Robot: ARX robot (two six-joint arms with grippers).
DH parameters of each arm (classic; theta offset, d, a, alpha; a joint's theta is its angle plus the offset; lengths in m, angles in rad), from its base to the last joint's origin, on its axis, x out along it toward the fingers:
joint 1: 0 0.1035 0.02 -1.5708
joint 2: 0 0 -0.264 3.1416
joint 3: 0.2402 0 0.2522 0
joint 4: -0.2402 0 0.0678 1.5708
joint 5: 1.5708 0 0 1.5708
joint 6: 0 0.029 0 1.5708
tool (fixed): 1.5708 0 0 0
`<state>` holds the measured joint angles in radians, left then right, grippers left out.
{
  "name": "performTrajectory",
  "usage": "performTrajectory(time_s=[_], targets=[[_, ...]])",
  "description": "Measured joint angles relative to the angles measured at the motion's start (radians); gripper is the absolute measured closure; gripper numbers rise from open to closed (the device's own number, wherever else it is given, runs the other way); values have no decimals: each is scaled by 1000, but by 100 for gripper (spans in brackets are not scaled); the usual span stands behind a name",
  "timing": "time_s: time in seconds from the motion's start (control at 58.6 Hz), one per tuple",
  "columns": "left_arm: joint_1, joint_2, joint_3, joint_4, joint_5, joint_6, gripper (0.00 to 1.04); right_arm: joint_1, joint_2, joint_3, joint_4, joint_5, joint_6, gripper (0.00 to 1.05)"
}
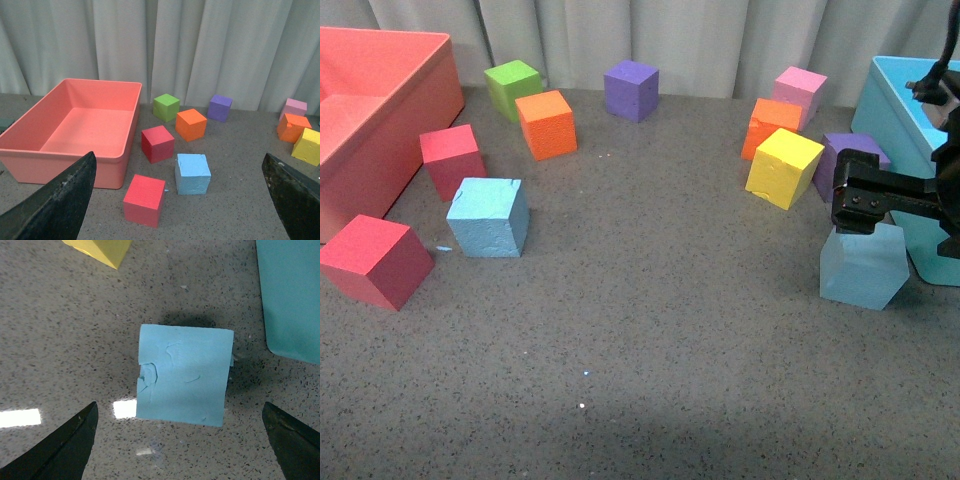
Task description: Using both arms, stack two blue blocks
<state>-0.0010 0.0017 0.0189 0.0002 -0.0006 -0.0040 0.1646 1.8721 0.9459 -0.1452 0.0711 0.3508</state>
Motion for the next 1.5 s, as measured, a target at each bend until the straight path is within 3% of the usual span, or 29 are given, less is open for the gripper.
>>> performTrajectory(time_s=[0.529,0.734,0.82,1.025,1.503], targets=[[0,0,0,0,0,0,7,17,201,139,-87,84,29,10],[0,0,0,0,0,0,7,17,236,157,-100,81,44,47],[0,0,0,0,0,0,7,16,236,157,-99,81,45,55],[0,0,0,0,0,0,7,42,194,133,-75,60,43,63],[0,0,0,0,0,0,7,288,185,204,-89,-16,40,66]])
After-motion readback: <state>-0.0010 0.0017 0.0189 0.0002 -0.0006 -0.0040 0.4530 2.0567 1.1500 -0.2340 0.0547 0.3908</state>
